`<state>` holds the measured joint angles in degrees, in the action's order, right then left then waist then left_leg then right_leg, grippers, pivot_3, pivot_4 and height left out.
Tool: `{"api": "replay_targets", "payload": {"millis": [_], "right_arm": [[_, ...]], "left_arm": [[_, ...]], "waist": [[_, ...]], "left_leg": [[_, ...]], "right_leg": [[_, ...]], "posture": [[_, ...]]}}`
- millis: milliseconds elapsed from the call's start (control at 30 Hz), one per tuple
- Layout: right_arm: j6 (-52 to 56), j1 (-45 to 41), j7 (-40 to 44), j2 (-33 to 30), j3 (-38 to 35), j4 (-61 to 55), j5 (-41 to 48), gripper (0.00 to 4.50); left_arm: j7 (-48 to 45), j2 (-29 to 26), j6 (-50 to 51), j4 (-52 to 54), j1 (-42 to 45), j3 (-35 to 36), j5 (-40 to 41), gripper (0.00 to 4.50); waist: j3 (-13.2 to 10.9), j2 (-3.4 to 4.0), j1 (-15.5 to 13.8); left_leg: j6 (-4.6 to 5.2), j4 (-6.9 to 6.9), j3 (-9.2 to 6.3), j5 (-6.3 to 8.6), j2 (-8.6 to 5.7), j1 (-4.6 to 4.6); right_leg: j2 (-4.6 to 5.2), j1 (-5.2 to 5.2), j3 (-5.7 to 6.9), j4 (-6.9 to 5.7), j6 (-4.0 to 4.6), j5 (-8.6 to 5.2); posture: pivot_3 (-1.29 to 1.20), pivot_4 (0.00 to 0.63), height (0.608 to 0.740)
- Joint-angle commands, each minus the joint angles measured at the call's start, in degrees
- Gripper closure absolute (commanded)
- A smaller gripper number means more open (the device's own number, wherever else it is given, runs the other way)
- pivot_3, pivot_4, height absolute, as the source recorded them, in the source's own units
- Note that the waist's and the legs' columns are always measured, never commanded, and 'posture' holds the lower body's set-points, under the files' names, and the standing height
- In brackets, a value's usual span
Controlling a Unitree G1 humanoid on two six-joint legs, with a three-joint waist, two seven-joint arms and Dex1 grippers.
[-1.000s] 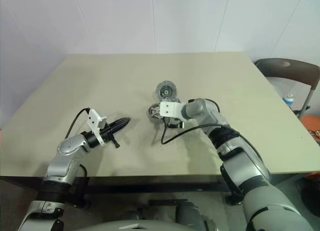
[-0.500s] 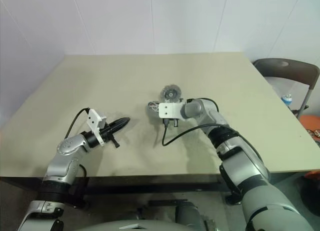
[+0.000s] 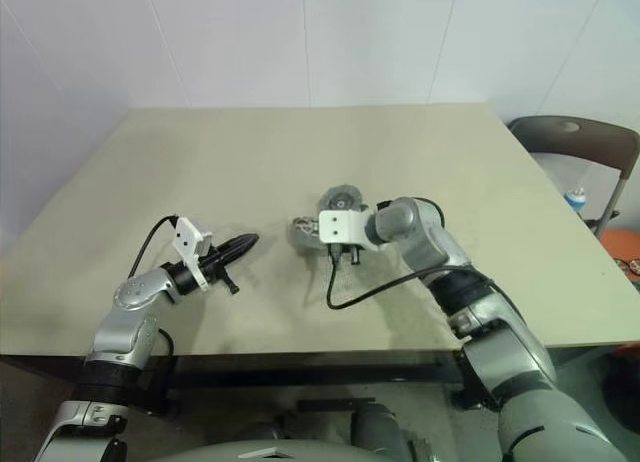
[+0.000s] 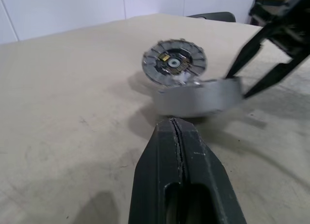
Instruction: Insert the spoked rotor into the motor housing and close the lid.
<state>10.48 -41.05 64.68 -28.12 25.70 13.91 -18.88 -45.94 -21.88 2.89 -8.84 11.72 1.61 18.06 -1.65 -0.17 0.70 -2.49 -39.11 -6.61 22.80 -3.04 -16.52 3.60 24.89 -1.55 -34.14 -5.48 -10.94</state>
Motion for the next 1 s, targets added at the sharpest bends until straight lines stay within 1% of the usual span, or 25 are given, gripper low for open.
{"api": "replay_targets", "payload": {"millis": [33, 133, 233, 400, 500, 567, 667, 700, 933, 1000], "right_arm": [[4.98, 4.08, 6.0, -1.34, 2.38, -7.35, 2.14, 3.4], [7.23, 6.74, 6.0, -1.84, 3.94, -10.37, 0.88, 3.4], [10.28, 8.41, 6.18, -0.86, 4.66, -12.53, 1.58, 3.4], [13.58, 8.54, 5.65, 0.8, 4.67, -13.31, 2.19, 3.4], [13.78, 8.29, 5.26, 1.28, 4.28, -12.58, 2.54, 2.63], [13.84, 7.7, 4.21, 2.13, 3.77, -11.72, 2.91, 1.98], [13.59, 6.92, 3.3, 2.59, 3.55, -10.48, 3.03, 0.87], [13.5, 6.77, 3.05, 2.64, 3.49, -10.17, 3.06, 0.61], [10.73, 5.1, -1.27, 3.61, 3.11, -7.06, 2.13, 0.61], [10.48, 4.55, -1.84, 4.09, 2.87, -6.44, 2.43, 1.02]], "left_arm": [[0.45, -0.31, -1.09, 1.43, 0.83, 0.85, -0.04, 4.5], [0.61, -0.23, -1.1, 1.32, 0.98, 0.65, -0.22, 4.5], [0.8, -0.33, -1.09, 1.27, 1.06, 0.57, -0.39, 4.5], [1.19, -0.63, -0.76, 1.55, 1.07, 0.63, -0.67, 4.5], [1.38, -0.75, -0.52, 1.83, 1.06, 0.65, -0.74, 4.5], [1.55, -0.87, -0.36, 2.02, 1.05, 0.67, -0.75, 4.5], [1.93, -0.98, -0.11, 2.39, 0.98, 0.69, -0.79, 4.5], [2.04, -1.01, -0.02, 2.56, 0.91, 0.71, -0.78, 4.5], [2.55, -1.04, 0.45, 3.25, 0.58, 0.66, -0.71, 4.5], [2.7, -0.92, 0.67, 3.3, 0.73, 0.47, -0.78, 4.5]], "waist": [[0.01, -0.02, -0.09], [0.06, -0.08, -0.15], [0.19, -0.12, -0.08], [0.49, -0.24, 0.01], [0.53, -0.32, -0.03], [0.53, -0.28, 0.31], [0.54, -0.3, 0.31], [0.53, -0.31, 0.31], [0.51, -0.29, 0.28], [0.5, -0.29, 0.38]], "left_leg": [[0.0, 0.0, 0.0, 0.0, 0.0, 0.01], [0.01, 0.0, 0.0, 0.01, 0.0, 0.05], [0.02, 0.0, 0.0, 0.01, 0.0, 0.11], [0.01, 0.0, 0.0, 0.01, 0.01, 0.18], [0.01, 0.0, -0.01, 0.01, 0.02, 0.26], [0.0, -0.01, -0.01, 0.0, 0.03, 0.23], [-0.04, -0.04, 0.03, -0.02, 0.04, 0.36], [-0.03, -0.04, 0.02, -0.02, 0.06, 0.38], [-0.03, -0.04, 0.02, -0.03, 0.24, 0.6], [-0.07, -0.06, 0.07, -0.05, 0.4, 0.71]], "right_leg": [[0.0, -0.01, 0.0, 0.01, 0.0, 0.0], [0.0, -0.07, 0.03, 0.02, 0.0, 0.0], [0.0, -0.13, 0.03, 0.02, 0.0, 0.0], [-0.02, -0.19, 0.03, 0.01, 0.0, -0.01], [-0.02, -0.28, 0.04, 0.02, 0.0, -0.01], [-0.03, -0.25, 0.06, 0.0, 0.0, -0.01], [-0.03, -0.35, 0.03, -0.06, 0.0, 0.0], [-0.05, -0.37, 0.05, -0.07, 0.01, 0.0], [-0.24, -0.55, 0.06, -0.15, 0.2, 0.11], [-0.39, -0.65, 0.05, -0.13, 0.29, 0.16]], "posture": [[0.0, 0.0, 0.74], [0.0, 0.0, 0.74], [0.0, 0.0, 0.74], [0.0, 0.0, 0.74], [0.0, 0.0, 0.74], [0.0, 0.0, 0.74], [0.0, 0.0, 0.74], [0.0, 0.0, 0.74], [0.0, 0.0, 0.74], [0.0, 0.0, 0.74]]}}
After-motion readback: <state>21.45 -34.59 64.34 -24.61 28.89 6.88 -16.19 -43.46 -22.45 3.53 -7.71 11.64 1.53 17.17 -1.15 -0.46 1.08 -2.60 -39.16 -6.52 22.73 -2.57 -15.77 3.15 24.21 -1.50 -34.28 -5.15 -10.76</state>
